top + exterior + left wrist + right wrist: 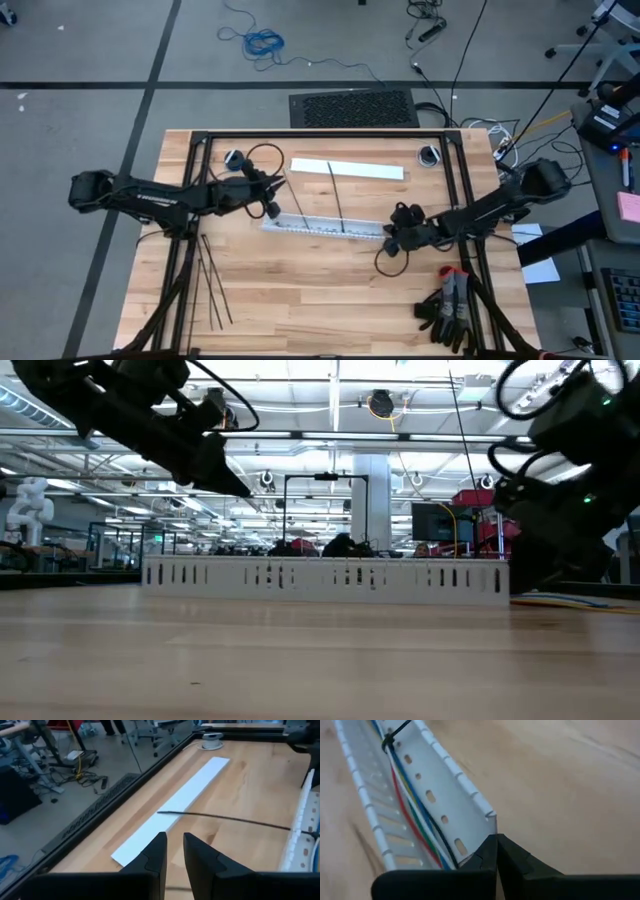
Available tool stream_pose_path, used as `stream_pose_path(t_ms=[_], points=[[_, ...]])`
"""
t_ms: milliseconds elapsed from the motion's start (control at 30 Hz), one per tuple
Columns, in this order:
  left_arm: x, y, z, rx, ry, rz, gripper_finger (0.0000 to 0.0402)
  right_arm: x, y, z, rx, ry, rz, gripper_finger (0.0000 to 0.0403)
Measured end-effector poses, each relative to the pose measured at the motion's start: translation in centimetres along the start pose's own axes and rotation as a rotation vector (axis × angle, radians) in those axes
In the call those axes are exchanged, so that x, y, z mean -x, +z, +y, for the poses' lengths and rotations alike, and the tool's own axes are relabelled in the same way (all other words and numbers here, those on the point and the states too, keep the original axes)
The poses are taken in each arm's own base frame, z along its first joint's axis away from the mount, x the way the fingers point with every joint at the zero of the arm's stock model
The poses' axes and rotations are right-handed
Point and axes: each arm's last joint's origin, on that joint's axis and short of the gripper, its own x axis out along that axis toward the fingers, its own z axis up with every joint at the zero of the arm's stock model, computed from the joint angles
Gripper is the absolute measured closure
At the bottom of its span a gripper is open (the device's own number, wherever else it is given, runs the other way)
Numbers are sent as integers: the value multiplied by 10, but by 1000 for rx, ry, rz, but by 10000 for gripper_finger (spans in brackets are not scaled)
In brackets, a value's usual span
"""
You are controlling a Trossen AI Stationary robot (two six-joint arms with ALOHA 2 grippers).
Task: Ziptie cables
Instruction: Put the colored ziptied cables into the white cable duct, then close the white cable duct
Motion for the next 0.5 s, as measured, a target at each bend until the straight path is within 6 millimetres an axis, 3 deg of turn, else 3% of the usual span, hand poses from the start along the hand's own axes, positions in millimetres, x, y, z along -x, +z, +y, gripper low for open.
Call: stream_pose_path(t_ms=[267, 500], points=[[-2, 0, 4, 5, 23, 3, 338, -24, 20, -7, 109, -38, -112, 403], [-1, -1, 5, -65, 48, 18, 338, -15, 30, -21, 138, -127, -113, 403]])
